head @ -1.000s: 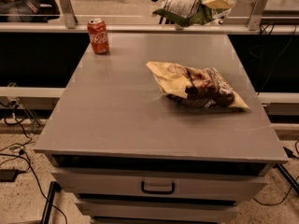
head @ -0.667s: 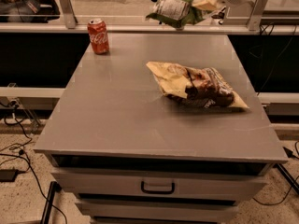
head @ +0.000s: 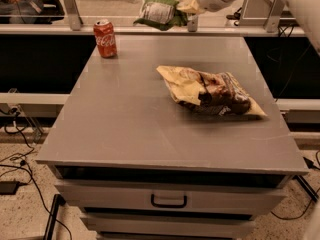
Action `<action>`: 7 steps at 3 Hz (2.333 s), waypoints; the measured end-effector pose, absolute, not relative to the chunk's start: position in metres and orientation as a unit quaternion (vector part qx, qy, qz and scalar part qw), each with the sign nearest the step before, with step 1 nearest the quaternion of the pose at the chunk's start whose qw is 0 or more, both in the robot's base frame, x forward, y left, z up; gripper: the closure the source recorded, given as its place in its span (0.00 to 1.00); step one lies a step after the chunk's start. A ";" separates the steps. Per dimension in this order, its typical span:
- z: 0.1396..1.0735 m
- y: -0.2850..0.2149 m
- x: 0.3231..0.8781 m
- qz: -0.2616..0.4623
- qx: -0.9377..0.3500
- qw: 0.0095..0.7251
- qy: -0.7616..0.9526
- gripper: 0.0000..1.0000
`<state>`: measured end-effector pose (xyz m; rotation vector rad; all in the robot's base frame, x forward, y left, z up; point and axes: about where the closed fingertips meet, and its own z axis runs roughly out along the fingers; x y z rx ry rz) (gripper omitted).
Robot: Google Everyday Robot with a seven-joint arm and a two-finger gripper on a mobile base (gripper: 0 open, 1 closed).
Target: Move green jalapeno chip bag near coke can
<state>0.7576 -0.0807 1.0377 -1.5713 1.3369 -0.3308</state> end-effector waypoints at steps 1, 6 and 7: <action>1.027 -0.062 0.772 -0.128 -0.655 0.493 0.558 1.00; 0.973 -0.019 0.806 -0.099 -0.663 0.451 0.589 1.00; 0.970 -0.020 0.813 -0.095 -0.656 0.452 0.597 1.00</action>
Offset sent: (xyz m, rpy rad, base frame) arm 0.0305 0.0418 -0.0258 -0.0181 0.0741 -0.0001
